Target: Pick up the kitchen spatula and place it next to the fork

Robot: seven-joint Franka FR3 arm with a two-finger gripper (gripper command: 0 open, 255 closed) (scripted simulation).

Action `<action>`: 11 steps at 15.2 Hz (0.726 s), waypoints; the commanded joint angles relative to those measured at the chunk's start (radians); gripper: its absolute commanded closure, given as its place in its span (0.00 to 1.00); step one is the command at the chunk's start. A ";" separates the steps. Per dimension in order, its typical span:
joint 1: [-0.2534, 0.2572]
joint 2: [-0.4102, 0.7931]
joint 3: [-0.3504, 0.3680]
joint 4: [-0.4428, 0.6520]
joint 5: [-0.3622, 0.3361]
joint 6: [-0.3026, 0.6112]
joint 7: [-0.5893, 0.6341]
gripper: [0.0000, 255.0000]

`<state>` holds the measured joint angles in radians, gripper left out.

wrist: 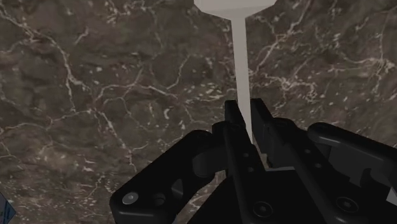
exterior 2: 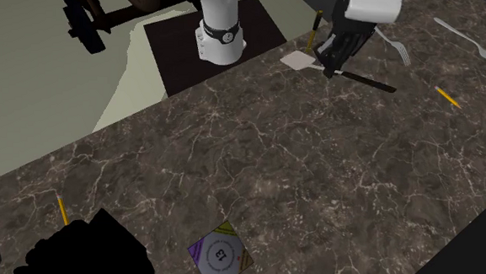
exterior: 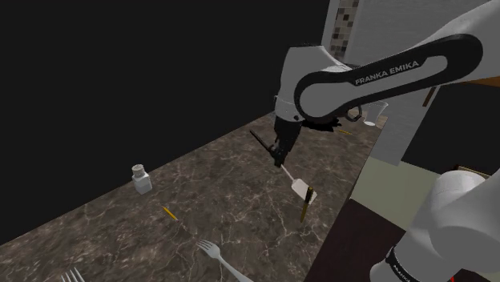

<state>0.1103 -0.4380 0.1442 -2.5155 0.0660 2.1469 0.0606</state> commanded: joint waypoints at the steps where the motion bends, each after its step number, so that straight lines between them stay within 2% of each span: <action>1: 0.022 -0.056 0.024 -0.046 0.018 -0.009 0.033 1.00; 7: 0.106 -0.226 0.104 -0.158 0.089 -0.062 0.138 1.00; 11: 0.107 -0.203 0.112 -0.199 0.094 0.001 0.139 1.00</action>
<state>0.2148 -0.6438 0.2517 -2.7024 0.1567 2.1325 0.1955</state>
